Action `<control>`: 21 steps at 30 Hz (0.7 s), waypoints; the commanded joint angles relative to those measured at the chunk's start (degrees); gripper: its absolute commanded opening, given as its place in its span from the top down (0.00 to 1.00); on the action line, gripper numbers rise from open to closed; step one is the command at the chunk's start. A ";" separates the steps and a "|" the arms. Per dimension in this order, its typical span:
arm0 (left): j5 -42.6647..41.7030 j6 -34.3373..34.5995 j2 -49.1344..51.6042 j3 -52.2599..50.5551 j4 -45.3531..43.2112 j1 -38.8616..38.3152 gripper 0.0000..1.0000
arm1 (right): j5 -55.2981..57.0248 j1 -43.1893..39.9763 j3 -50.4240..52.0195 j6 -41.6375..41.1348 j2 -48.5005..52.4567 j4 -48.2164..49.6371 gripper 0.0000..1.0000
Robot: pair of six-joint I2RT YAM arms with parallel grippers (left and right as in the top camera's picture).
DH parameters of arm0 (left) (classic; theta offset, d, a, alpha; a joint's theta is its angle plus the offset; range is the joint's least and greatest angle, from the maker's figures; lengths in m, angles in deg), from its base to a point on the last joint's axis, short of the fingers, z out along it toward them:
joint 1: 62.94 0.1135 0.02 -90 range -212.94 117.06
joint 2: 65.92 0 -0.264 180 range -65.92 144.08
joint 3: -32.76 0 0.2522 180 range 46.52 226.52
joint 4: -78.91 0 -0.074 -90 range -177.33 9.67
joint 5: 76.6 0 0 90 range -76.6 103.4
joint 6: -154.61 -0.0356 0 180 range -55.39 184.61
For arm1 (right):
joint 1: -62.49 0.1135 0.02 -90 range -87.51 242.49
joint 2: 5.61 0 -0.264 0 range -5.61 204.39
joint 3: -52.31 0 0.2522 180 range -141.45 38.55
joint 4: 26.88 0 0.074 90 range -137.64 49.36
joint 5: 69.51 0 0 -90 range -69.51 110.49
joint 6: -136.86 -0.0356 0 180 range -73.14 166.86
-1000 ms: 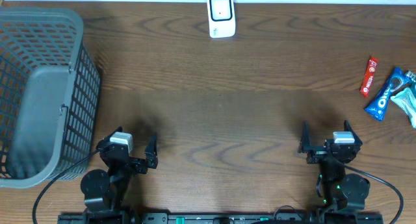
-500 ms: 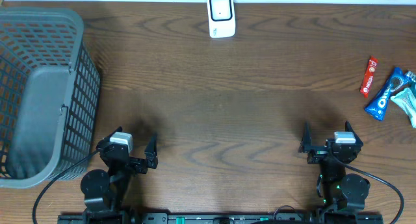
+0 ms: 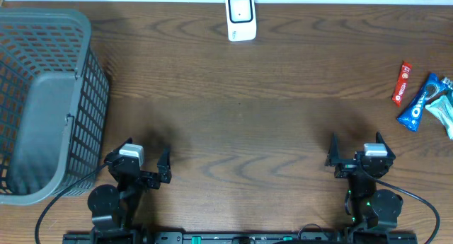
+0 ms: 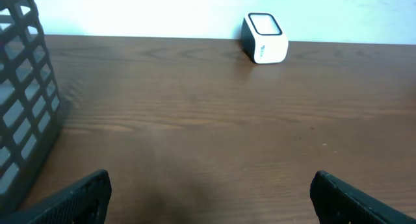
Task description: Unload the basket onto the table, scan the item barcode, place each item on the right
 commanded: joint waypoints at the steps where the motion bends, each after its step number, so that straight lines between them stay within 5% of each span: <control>1: 3.89 -1.03 0.00 -2.32 -4.50 -0.13 0.02 | 0.68 0.44 0.17 -0.68 -0.52 -0.17 0.01; 21: 16.48 -0.72 -0.55 -5.92 -10.73 -4.11 0.02 | 0.68 0.44 0.17 -0.68 -0.52 -0.17 0.01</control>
